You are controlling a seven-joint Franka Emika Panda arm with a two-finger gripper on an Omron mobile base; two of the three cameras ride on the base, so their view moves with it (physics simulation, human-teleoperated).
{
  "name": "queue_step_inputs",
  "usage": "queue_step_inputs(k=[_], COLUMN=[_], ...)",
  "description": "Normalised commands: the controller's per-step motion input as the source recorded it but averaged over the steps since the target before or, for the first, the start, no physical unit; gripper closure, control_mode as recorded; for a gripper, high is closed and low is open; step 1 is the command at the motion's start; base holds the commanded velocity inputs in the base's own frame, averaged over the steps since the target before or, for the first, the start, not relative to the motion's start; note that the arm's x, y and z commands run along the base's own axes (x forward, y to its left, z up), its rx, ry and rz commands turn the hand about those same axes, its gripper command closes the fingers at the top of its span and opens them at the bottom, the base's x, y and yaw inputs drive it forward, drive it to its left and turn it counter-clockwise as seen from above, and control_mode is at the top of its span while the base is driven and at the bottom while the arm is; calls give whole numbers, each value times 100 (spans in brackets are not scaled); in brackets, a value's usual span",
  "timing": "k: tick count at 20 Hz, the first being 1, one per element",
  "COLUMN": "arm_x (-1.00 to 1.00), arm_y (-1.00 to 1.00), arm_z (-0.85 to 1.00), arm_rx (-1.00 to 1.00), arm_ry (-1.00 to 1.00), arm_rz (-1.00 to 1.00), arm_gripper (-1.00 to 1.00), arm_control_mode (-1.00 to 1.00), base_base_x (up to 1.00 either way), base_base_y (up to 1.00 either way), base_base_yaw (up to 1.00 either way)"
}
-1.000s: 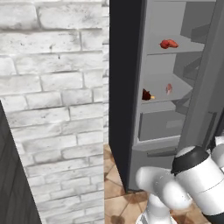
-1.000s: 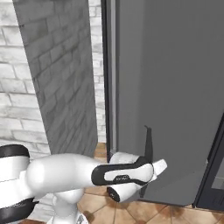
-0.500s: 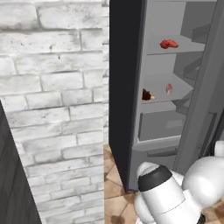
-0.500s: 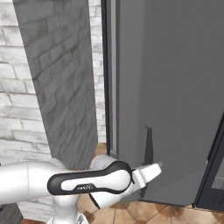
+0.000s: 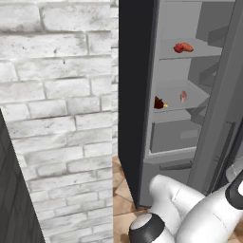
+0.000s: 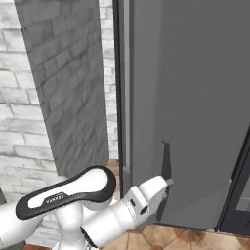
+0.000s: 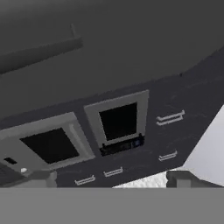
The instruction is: Gather the sweet potato and bell pepper from the fridge and place them on a tray on the dining counter. Then gather the steaks from the fridge and place them on the other tray.
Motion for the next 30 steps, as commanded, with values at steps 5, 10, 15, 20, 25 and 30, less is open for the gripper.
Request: queue_step_inputs(k=[5, 10, 15, 20, 25, 30], arm_x=[-78, -82, -77, -48, -7, 0], arm_y=[7, 21, 33, 63, 85, 73], arm_z=[36, 28, 38, 60, 42, 17], arm_rx=[-55, -56, -43, -34, -35, -45], arm_ry=[71, 75, 79, 82, 66, 67], arm_rz=[12, 18, 21, 27, 24, 28], arm_gripper=[-100, -100, -100, -100, -100, -100], arm_control_mode=[-100, -100, -100, -100, -100, -100], base_base_x=[0, 0, 0, 0, 0, 0], base_base_y=[0, 0, 0, 0, 0, 0], base_base_yaw=[0, 0, 0, 0, 0, 0])
